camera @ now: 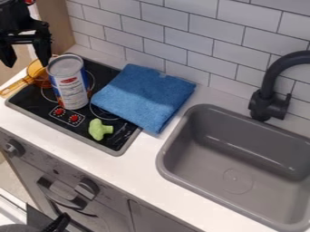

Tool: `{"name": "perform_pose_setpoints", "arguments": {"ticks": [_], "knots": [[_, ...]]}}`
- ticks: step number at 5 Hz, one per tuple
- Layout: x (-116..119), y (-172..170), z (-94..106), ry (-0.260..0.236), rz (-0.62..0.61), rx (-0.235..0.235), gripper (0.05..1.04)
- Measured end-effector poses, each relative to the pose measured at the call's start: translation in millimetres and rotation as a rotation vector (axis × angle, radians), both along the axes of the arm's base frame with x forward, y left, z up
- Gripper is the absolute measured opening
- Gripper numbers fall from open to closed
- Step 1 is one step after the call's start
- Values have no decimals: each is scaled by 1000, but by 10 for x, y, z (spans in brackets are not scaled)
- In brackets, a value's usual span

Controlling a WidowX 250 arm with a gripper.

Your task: Put the glass bowl into burner

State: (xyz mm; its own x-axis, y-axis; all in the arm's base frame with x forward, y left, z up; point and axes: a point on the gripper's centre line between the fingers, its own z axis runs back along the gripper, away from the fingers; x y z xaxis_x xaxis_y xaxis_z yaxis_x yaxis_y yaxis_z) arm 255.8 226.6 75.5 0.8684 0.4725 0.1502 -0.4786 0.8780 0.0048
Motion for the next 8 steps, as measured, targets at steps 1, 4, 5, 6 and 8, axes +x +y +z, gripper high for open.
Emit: {"name": "perform_pose_setpoints", "arguments": {"ticks": [1, 4, 5, 6, 8], "knots": [[-23, -21, -126, 26, -1, -24, 992], [-128, 662, -460, -4, -268, 71, 992], [-138, 819, -520, -38, -400, 113, 992], [-87, 925, -669, -37, -501, 132, 992], [100, 1044, -941, 8, -582, 148, 992]]}}
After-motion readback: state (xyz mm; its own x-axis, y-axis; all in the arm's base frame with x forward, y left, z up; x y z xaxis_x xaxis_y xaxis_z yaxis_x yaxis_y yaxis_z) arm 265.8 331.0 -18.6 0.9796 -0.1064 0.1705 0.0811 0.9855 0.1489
